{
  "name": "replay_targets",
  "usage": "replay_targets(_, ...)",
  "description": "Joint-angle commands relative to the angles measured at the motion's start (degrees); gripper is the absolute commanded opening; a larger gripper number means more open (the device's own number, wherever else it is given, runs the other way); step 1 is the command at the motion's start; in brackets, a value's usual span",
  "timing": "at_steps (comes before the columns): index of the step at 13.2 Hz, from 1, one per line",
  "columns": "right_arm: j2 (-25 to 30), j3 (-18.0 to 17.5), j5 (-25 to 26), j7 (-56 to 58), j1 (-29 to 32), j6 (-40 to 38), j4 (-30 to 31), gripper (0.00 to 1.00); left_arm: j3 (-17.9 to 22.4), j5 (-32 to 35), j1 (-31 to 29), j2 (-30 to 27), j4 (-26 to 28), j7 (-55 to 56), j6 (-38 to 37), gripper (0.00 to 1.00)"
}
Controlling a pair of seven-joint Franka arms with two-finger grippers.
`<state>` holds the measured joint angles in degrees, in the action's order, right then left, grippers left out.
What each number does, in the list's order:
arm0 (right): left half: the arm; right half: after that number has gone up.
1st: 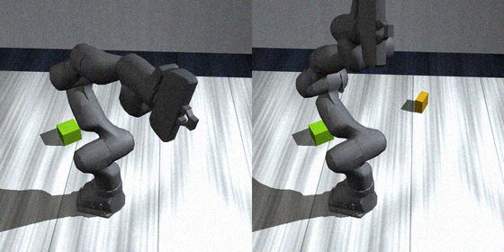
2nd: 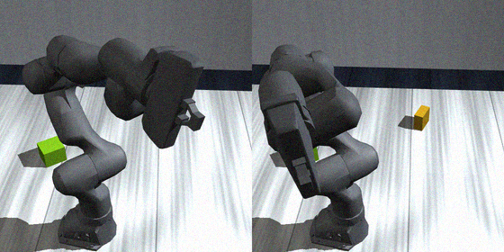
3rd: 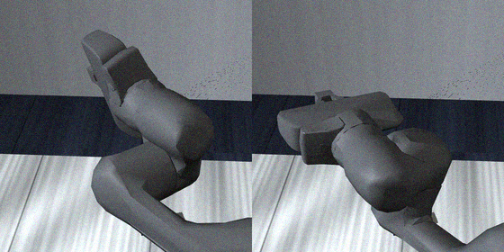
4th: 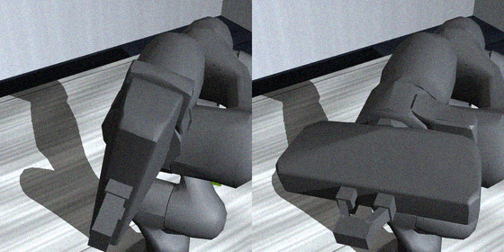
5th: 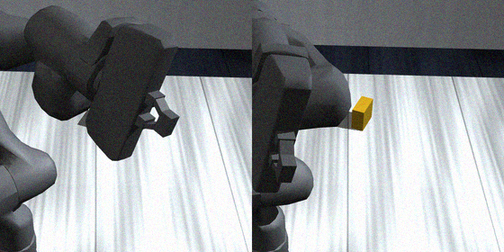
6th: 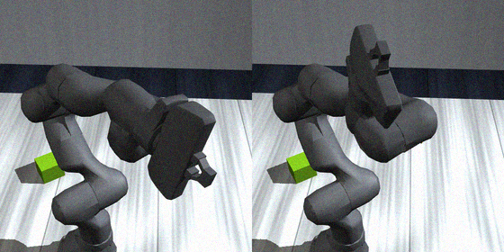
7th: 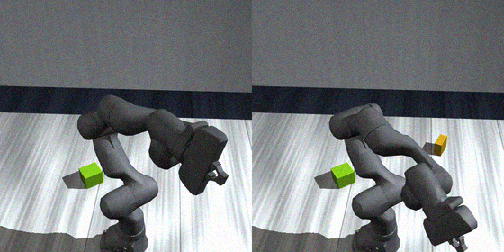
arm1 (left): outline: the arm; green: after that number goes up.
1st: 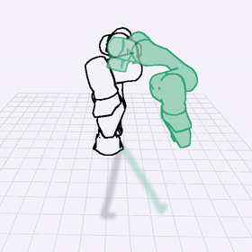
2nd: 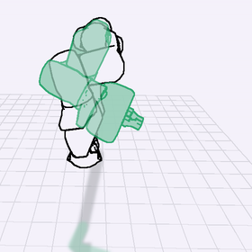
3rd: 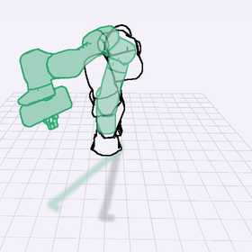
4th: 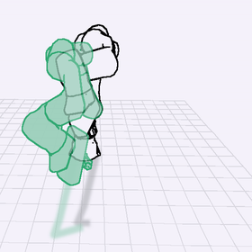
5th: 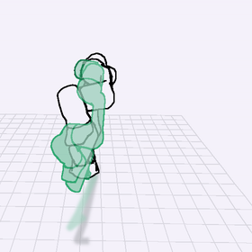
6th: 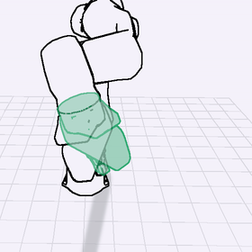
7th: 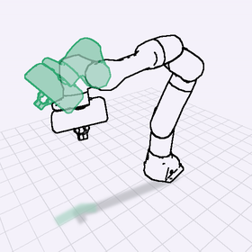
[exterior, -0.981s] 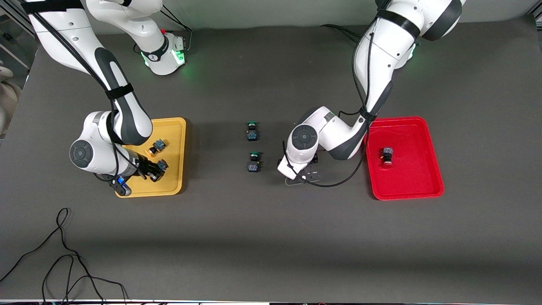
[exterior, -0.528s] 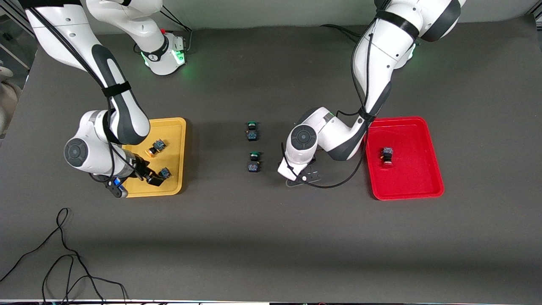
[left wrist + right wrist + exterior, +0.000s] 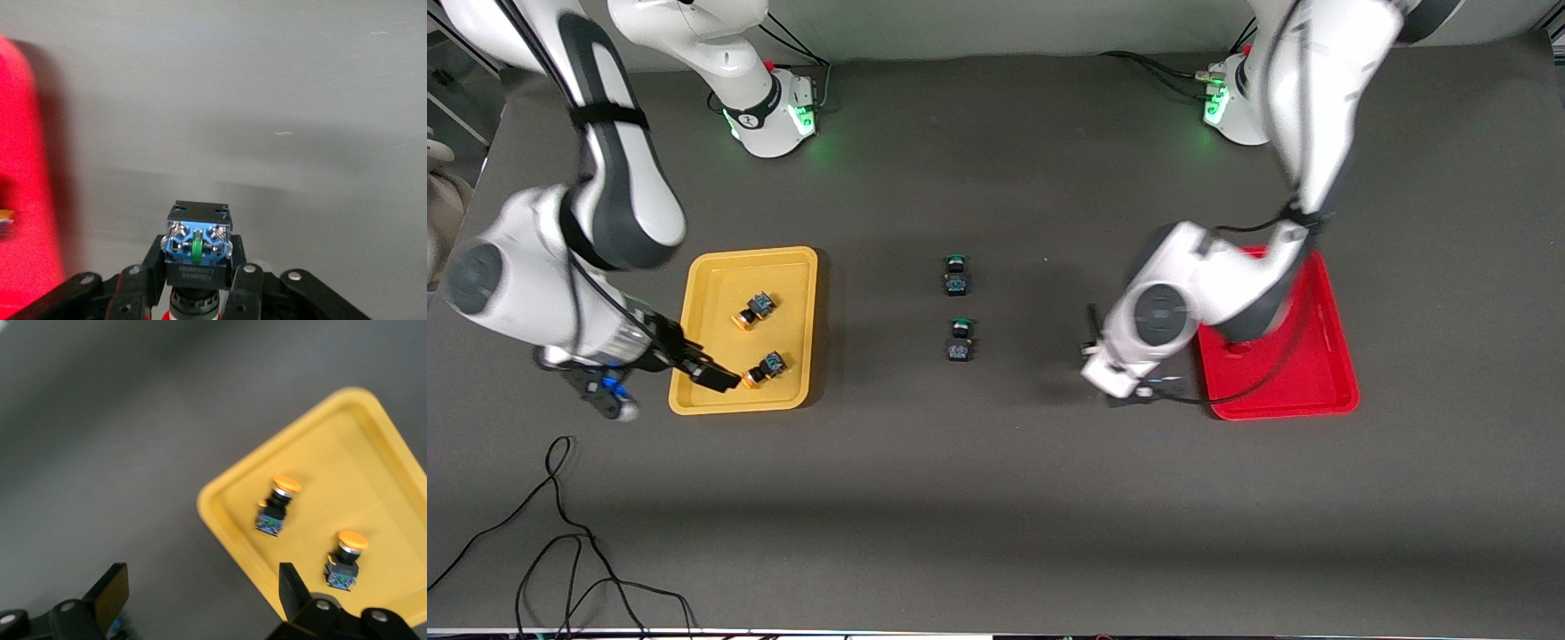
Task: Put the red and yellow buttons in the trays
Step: 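Place the red button in the red tray with the left gripper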
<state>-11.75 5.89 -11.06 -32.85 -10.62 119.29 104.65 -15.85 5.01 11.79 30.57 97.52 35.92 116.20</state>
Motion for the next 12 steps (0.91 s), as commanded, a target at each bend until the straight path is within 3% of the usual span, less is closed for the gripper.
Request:
replay_targets(1, 5.1, 0.2, 0.7, 2.7, -2.1, -1.3, -1.4, 1.00, -1.0, -1.5, -11.6, -10.4, 15.0, -16.0, 0.8, 0.00)
replay_targets(4, 8.5, 0.2, 1.5, 4.1, -2.3, -6.3, -1.5, 1.00, -0.8, -0.9, -22.0, -10.2, 17.0, -30.1, 1.7, 0.00)
replay_targets(8, 10.3, 0.1, 7.4, 15.1, -2.3, -7.1, -5.6, 1.00, -0.3, 5.3, -26.0, -5.3, 20.4, -32.0, 11.1, 0.00)
replay_targets(9, 10.0, 0.1, 8.1, 16.3, -2.3, -8.9, -8.4, 1.00, -0.2, 6.3, -26.9, -4.4, 20.6, -32.1, 12.5, 0.07)
replay_targets(11, 8.8, 0.2, 8.2, 17.6, -2.2, -14.5, -13.7, 1.00, -0.2, 7.5, -27.0, -3.9, 20.1, -32.6, 11.8, 0.99)
replay_targets(12, 8.6, 0.2, 8.3, 18.3, -2.2, -15.5, -15.0, 1.00, -0.2, 7.5, -27.1, -4.9, 19.9, -32.6, 10.5, 1.00)
